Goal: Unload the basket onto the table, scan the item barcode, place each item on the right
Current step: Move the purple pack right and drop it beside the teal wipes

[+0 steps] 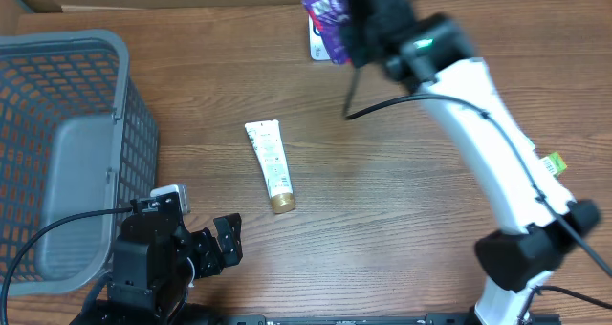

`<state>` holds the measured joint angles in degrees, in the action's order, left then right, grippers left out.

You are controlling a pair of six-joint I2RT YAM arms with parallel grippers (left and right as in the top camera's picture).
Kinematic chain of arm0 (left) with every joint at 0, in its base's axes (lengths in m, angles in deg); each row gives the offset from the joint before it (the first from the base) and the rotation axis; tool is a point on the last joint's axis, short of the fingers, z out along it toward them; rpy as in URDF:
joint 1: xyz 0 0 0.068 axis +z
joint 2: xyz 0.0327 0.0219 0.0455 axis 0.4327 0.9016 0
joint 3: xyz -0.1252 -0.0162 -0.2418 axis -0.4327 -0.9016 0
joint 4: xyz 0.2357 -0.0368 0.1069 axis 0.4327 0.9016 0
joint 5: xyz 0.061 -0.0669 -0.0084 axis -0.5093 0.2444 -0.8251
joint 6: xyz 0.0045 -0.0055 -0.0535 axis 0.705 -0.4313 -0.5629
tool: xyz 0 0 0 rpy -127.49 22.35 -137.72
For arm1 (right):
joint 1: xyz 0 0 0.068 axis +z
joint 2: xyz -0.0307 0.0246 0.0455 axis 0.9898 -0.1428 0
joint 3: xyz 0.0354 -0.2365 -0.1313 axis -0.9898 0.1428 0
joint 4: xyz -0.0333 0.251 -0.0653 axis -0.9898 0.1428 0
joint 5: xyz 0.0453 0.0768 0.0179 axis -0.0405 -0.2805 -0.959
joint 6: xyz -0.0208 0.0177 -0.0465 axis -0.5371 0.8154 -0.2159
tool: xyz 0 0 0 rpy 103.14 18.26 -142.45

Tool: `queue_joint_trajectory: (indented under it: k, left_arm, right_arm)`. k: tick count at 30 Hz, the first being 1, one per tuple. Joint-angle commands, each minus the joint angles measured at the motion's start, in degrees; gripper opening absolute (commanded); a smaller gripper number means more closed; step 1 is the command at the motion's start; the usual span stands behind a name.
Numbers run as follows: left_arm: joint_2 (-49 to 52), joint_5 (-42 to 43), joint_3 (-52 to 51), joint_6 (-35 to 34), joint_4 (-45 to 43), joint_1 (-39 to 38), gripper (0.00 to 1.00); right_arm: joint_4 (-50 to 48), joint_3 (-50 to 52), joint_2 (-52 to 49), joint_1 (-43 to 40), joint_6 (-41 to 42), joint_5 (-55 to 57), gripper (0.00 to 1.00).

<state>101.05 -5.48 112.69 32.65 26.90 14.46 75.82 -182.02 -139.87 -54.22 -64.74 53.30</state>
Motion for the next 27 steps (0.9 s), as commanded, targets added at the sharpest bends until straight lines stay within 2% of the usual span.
queue_joint_trajectory:
  k: [1,4,7,11,15,20,26,27]
  left_arm:
    - [-0.6,0.1,-0.1,-0.4,0.0,-0.3,1.0]
    - [-0.6,0.1,-0.1,-0.3,0.0,-0.3,1.0]
    - [-0.6,0.1,-0.1,-0.3,0.0,-0.3,1.0]
    - [-0.6,0.1,-0.1,-0.3,0.0,-0.3,1.0]
    - [-0.6,0.1,-0.1,-0.3,0.0,-0.3,1.0]
    - [-0.6,0.1,-0.1,-0.3,0.0,-0.3,1.0]
    - [-0.6,0.1,-0.1,-0.4,0.0,-0.3,1.0]
    - [-0.6,0.1,-0.1,-0.3,0.0,-0.3,1.0]
  right_arm:
    - [4.2,-0.7,4.7,-8.0,11.6,-23.3,0.04]
    - [11.6,-0.7,5.0,-16.1,12.0,-31.8,0.04]
    - [18.1,0.2,4.5,-23.5,11.8,-32.5,0.04]
    - [20.5,5.3,4.5,-33.1,11.6,-31.4,0.04]
    - [14.2,15.9,4.5,-42.3,13.7,-31.2,0.04]
    - [-1.0,32.1,4.5,-52.9,19.8,-31.2,0.04]
    - [-8.1,38.7,4.5,-63.1,22.2,-31.2,0.04]
    - [-8.2,38.8,4.5,-64.2,22.7,-31.3,0.12]
